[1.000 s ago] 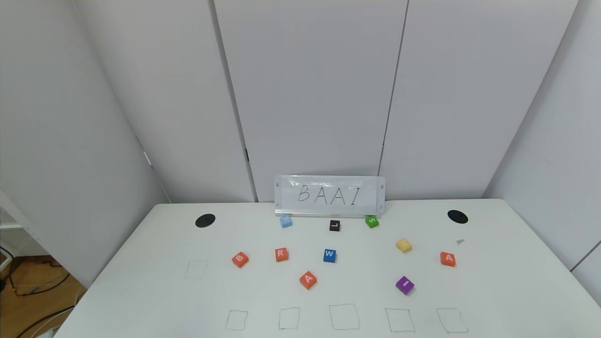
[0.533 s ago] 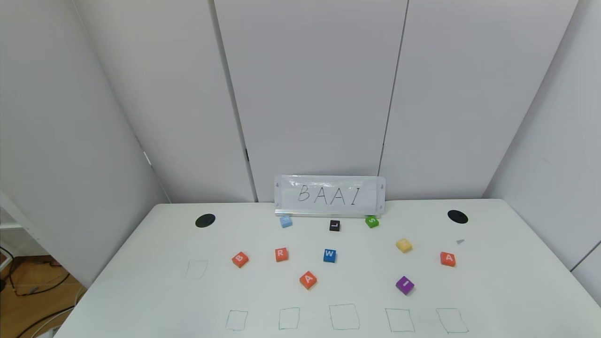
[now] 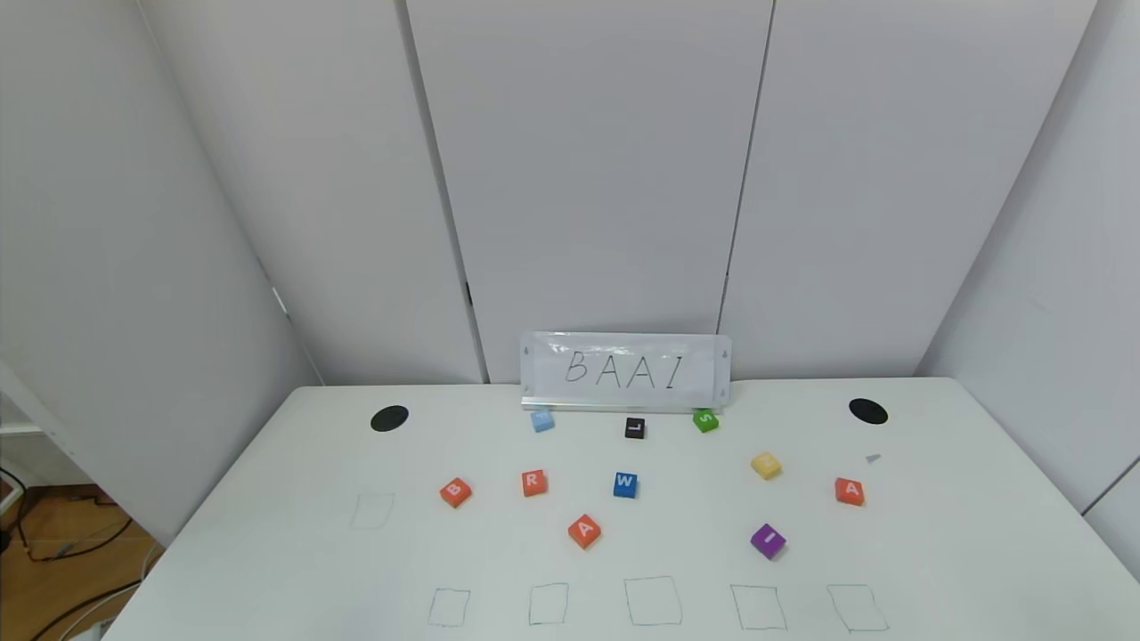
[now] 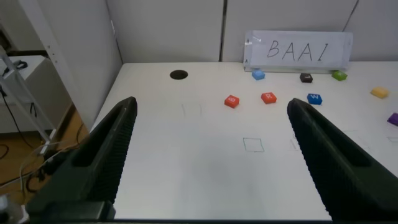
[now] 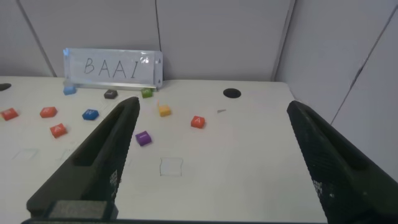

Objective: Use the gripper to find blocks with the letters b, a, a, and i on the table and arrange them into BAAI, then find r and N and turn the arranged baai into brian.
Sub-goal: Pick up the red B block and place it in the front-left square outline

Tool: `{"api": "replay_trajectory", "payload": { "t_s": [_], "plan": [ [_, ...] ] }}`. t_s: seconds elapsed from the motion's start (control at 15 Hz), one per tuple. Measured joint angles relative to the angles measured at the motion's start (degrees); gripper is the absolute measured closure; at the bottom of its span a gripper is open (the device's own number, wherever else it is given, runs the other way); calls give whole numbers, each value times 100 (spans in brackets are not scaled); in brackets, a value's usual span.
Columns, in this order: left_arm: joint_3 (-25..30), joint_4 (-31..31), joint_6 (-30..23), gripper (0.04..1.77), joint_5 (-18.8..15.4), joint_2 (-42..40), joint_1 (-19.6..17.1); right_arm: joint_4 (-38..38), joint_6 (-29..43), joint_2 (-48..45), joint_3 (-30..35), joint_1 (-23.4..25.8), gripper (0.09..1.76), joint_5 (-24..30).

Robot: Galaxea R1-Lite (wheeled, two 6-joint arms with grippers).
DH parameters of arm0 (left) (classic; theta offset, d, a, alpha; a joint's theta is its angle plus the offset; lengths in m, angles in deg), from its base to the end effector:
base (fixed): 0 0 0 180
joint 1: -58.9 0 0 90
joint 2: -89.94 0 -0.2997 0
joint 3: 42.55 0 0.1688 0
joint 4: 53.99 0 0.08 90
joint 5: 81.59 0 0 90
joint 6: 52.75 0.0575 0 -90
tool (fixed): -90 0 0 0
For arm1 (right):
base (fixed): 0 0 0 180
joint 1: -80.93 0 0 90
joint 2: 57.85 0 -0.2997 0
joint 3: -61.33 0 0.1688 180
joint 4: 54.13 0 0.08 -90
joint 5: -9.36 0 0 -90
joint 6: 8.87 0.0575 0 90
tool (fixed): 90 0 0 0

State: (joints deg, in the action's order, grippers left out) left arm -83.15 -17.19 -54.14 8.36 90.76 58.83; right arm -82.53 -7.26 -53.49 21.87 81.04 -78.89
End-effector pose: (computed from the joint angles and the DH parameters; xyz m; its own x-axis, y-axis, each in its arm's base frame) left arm -0.0326 -0.0001 0.1194 0.9986 0.0003 0.0520 0.0009 0.9997 -0.0242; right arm -0.0242 0.0018 0.1359 0.9928 0.0286 0.1166 -0.0317 0.9992 0.0243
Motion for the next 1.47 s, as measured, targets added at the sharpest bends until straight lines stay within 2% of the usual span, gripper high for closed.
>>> {"api": "replay_trajectory", "payload": {
  "t_s": [0.2, 0.4, 0.6, 0.93, 1.47],
  "plan": [
    [-875, 208, 13, 9, -6, 435, 2, 0, -2, 669, -789, 13, 14, 4],
    [-1664, 249, 20, 9, 23, 1276, 7, -2, -6, 1515, -1532, 52, 14, 9],
    [-2541, 288, 27, 9, 40, 2374, 7, -13, 2, 2428, -2180, 66, 14, 6],
    [-4128, 862, 28, 9, 59, 4264, 2, -41, 33, 4055, -3220, 73, 14, 2],
    [-5762, 983, -35, 9, 84, 7405, -20, -1018, 853, 6588, -4916, 63, 14, 4]
  ]
}}
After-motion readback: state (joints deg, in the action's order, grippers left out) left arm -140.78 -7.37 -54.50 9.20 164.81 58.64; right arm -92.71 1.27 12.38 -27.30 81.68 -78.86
